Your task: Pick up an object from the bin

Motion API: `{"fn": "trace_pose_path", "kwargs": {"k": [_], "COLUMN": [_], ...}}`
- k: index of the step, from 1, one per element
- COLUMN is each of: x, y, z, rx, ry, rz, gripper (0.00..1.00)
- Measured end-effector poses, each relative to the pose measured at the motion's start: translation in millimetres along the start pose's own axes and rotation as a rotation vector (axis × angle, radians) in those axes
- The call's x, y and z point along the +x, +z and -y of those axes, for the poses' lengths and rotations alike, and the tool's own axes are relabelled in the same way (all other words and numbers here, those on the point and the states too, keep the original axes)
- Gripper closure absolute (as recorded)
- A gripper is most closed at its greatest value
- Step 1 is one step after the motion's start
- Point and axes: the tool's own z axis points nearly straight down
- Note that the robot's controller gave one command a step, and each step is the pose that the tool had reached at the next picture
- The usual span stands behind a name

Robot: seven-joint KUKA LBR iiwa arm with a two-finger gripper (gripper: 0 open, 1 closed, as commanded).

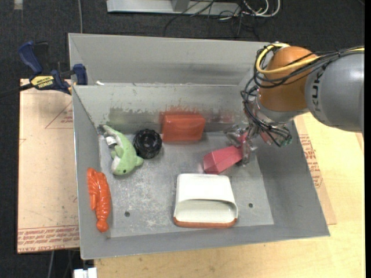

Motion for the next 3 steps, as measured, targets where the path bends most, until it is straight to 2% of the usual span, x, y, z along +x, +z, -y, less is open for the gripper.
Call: {"fn": "trace_pose_path", "kwargs": {"k": [1,2,3], "x": [0.0,11.5,-9.2], "y": [0.0,-25.8,-99.4], "z": [0.0,4.2,-21.4], "rx": [0.0,0.0,0.001], "ry": [0.0,-0.067,-0.088], "rz": [0.0,0.003,0.006], "gripper": [1.0,1.0,1.0]}}
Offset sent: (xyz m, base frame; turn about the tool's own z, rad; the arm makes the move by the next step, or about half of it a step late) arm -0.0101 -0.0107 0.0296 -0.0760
